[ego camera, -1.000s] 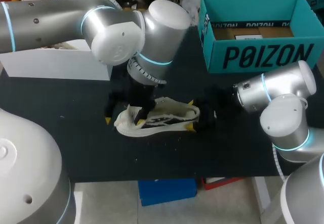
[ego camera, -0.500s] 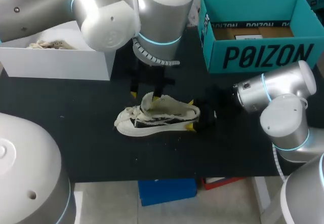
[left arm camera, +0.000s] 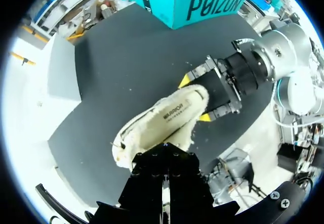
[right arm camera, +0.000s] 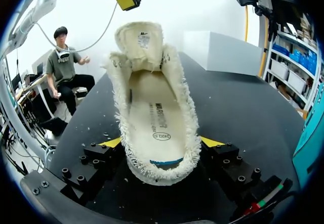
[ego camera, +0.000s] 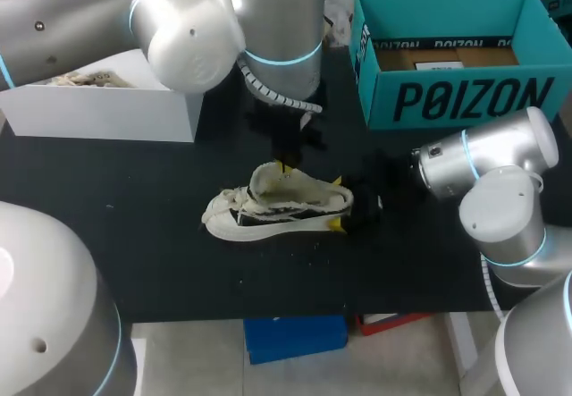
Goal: Take the shoe out of the shoebox, open the shoe tongue, remove and reinsert the insole, then place the shoe into the shoebox
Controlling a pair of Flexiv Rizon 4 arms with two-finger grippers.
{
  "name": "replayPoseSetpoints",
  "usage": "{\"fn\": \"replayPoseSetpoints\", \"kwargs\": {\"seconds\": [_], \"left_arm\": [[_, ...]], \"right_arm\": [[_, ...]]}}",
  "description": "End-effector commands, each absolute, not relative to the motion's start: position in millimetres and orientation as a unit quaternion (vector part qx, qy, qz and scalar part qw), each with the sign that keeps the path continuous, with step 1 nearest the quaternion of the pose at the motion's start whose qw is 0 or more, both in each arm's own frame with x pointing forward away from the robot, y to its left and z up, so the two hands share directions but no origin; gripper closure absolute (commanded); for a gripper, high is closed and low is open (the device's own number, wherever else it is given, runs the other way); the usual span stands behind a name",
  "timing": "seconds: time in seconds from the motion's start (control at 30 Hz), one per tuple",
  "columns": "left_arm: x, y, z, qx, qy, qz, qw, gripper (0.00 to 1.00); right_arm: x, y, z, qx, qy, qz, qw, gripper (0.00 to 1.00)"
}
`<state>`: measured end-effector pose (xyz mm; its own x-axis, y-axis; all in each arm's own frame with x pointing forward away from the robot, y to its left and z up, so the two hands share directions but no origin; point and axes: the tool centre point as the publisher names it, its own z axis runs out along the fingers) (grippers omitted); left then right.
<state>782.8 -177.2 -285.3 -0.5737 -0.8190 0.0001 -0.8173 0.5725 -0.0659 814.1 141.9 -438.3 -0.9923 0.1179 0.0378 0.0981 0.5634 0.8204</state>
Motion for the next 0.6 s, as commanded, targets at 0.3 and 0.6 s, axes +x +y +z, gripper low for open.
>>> {"fn": "replayPoseSetpoints", "kwargs": {"seconds": [0.3,0.6], "left_arm": [[790.4,-175.5,-288.8,-0.178,0.973,-0.051,-0.139,1.00],[796.2,-178.0,-288.2,-0.030,0.984,-0.071,-0.158,1.00]], "right_arm": [[815.9,141.9,-441.7,0.062,0.884,0.462,0.011,1.00],[815.9,141.9,-441.7,0.062,0.884,0.462,0.011,1.00]]}}
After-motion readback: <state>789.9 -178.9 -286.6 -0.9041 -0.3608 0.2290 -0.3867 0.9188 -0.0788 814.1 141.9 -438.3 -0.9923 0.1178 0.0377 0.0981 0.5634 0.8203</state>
